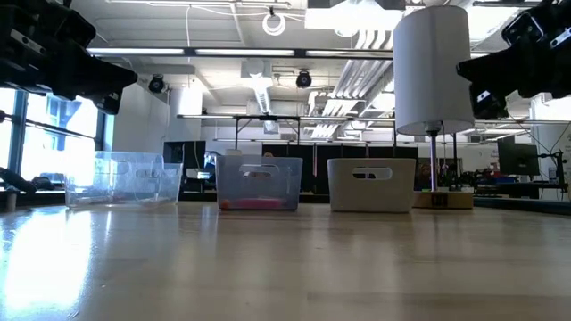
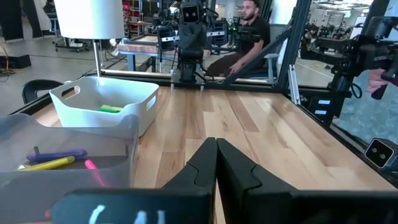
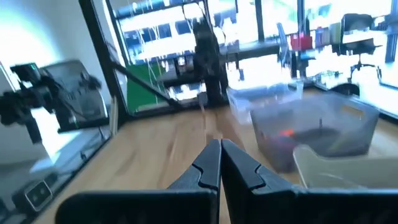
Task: Pick & Place Markers
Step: Return to Home Position
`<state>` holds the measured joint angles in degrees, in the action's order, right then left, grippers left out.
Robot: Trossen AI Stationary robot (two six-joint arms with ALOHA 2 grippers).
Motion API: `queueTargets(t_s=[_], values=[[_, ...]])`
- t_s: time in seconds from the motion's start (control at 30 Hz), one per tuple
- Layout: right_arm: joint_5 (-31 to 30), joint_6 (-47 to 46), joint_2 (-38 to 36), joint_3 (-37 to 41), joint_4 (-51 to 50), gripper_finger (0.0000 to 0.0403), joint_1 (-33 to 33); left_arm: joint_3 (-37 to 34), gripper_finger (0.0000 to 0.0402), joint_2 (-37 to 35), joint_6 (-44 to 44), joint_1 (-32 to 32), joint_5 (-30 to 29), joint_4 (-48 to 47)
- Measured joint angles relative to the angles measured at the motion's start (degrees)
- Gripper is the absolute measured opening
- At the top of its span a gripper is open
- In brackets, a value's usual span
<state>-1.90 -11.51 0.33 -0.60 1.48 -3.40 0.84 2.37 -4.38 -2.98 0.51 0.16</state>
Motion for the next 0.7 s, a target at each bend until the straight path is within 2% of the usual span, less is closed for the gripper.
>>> queueTargets(t_s=[0.7], values=[[1.0, -0.3, 1.1, -0.1, -0.4, 0.0001, 0.0, 0.0, 0.0001, 0.0, 0.0, 0.0, 0.0, 0.0]])
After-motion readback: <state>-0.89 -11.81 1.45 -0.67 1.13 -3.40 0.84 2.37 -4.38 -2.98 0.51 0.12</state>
